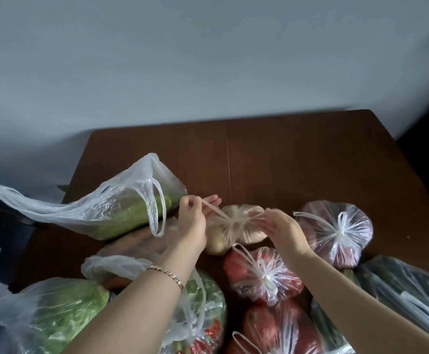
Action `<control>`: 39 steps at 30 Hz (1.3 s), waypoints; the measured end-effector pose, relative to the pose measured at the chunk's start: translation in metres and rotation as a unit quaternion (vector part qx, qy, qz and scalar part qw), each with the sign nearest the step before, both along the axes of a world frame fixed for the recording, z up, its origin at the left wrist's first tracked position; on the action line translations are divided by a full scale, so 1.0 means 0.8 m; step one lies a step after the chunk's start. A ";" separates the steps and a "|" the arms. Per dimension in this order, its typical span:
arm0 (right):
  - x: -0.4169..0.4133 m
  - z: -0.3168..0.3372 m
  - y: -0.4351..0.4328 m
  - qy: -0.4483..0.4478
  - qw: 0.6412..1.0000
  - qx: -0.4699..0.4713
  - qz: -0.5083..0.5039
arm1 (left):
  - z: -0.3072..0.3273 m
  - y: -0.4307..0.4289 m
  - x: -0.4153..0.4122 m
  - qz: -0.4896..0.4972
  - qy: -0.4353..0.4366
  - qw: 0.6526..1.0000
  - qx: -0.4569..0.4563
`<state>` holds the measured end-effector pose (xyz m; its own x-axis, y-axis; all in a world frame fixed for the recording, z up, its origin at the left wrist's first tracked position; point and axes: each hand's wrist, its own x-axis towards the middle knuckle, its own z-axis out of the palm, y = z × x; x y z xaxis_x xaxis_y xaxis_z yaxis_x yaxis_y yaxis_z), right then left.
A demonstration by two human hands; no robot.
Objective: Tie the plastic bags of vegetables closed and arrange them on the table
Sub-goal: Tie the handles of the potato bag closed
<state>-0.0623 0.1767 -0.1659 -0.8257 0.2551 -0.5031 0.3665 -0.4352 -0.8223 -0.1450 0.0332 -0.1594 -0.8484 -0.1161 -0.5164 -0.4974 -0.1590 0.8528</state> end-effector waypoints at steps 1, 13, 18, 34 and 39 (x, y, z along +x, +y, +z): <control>-0.007 0.005 -0.006 0.030 0.999 -0.022 0.001 | 0.004 0.003 -0.002 0.002 0.000 0.999 0.044; -0.019 0.011 0.001 0.013 0.974 0.219 0.059 | -0.017 -0.002 0.015 -0.314 0.107 0.922 -0.201; -0.021 0.033 -0.012 0.102 0.935 0.315 0.129 | -0.025 -0.003 0.031 -0.374 0.126 0.896 -0.203; -0.039 0.005 -0.024 0.011 0.896 0.377 0.234 | -0.002 0.012 0.040 -0.142 0.042 0.988 -0.041; -0.047 0.002 -0.032 0.021 0.907 0.341 0.246 | -0.006 0.007 0.037 -0.117 0.036 0.992 -0.009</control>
